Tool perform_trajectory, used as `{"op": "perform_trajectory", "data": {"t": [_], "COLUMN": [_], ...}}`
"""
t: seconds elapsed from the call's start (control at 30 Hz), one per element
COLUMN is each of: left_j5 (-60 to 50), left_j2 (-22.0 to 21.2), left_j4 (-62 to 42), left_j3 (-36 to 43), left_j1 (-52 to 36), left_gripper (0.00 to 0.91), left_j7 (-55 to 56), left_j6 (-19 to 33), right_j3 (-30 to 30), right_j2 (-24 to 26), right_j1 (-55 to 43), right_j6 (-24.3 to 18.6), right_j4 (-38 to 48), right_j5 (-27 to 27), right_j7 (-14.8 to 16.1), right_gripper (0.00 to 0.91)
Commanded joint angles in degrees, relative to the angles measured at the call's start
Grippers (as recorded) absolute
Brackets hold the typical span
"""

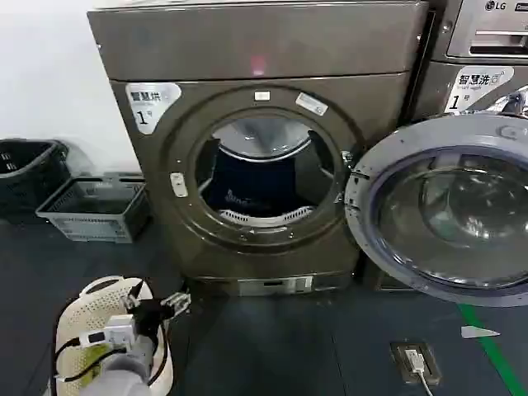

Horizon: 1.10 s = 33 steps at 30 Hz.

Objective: Grasp the clothes from the dryer.

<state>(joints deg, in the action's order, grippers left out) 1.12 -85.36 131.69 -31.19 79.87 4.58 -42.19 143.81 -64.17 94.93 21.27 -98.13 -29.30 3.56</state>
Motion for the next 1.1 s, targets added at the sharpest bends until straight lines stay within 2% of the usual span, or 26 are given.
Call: {"op": "perform_trajectory", "data": {"t": [0.03, 0.27, 0.67, 1.1], "left_j5": [-0.05, -0.10, -0.09, -0.11], "left_j2": [-0.06, -0.28, -0.09, 0.20], "left_j4": [0.05, 0.04, -0.22, -0.34], "left_j3": [0.02, 0.20, 0.14, 0.11], "left_j1": [0.04, 0.27, -0.12, -0.39], "left_gripper": [0.907, 0.907, 0.907, 0.907], "left_j7": [-0.03, -0.05, -0.05, -0.03], "left_j6": [-2.81, -2.81, -2.81, -2.81], "right_j3": [-1.54, -2.61, -3.34, -3.38], "right_j2": [-0.20, -0.92, -0.88, -0.89], "right_j1": [0.03, -0.40, -0.97, -0.71], "right_j6": [-5.43, -6.44, -5.01, -4.54], "right_j4": [1.10, 1.08, 0.14, 0.46], "right_j5": [0.33, 1.04, -0.70, -0.85], "right_j7": [-1.83, -1.97, -4.38, -4.94], "right_gripper": [0.907, 0.907, 0.907, 0.907]}}
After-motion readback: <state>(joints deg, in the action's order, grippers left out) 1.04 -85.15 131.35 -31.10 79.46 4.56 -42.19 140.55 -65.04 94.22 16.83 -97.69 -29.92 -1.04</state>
